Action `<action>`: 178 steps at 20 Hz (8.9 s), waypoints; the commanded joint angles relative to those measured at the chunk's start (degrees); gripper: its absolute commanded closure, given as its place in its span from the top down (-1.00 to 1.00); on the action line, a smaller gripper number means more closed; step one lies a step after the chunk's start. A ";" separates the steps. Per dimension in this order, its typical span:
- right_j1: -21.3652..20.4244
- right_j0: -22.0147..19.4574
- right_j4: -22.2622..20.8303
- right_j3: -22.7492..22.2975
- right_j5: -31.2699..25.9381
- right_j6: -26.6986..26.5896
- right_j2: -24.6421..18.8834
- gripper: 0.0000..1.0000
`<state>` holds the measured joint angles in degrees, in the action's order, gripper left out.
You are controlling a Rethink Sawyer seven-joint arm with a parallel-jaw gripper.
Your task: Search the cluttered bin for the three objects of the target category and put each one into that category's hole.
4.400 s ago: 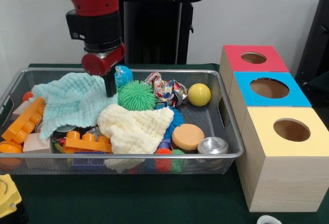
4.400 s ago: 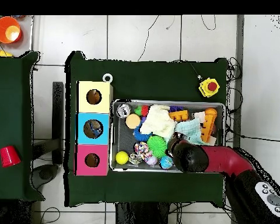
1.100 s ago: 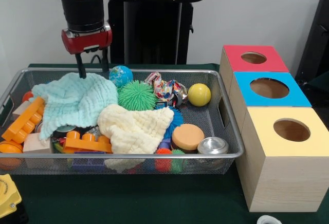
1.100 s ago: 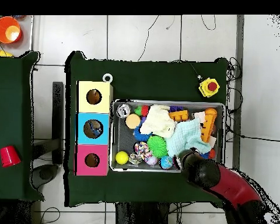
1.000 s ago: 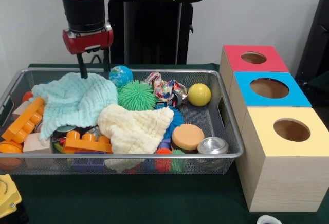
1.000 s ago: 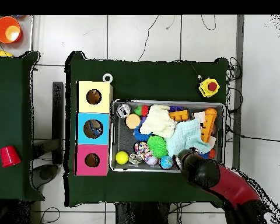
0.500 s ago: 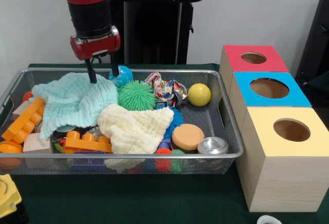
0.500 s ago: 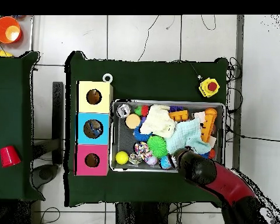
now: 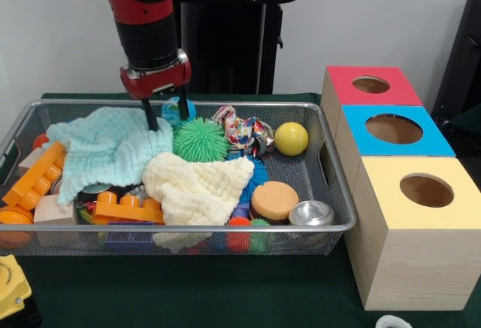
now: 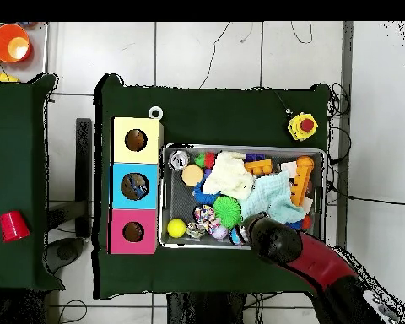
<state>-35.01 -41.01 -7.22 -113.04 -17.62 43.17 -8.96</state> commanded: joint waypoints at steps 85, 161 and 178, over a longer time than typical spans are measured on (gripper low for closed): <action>-22.03 31.11 22.68 3.53 -14.43 20.59 11.34 -1.00; -11.41 2.44 -2.28 -2.80 -0.53 12.48 -10.92 1.00; -8.62 -5.78 -15.97 11.39 -15.32 2.69 -12.17 1.00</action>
<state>-45.02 -44.69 -16.91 -109.29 -26.05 56.43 -16.68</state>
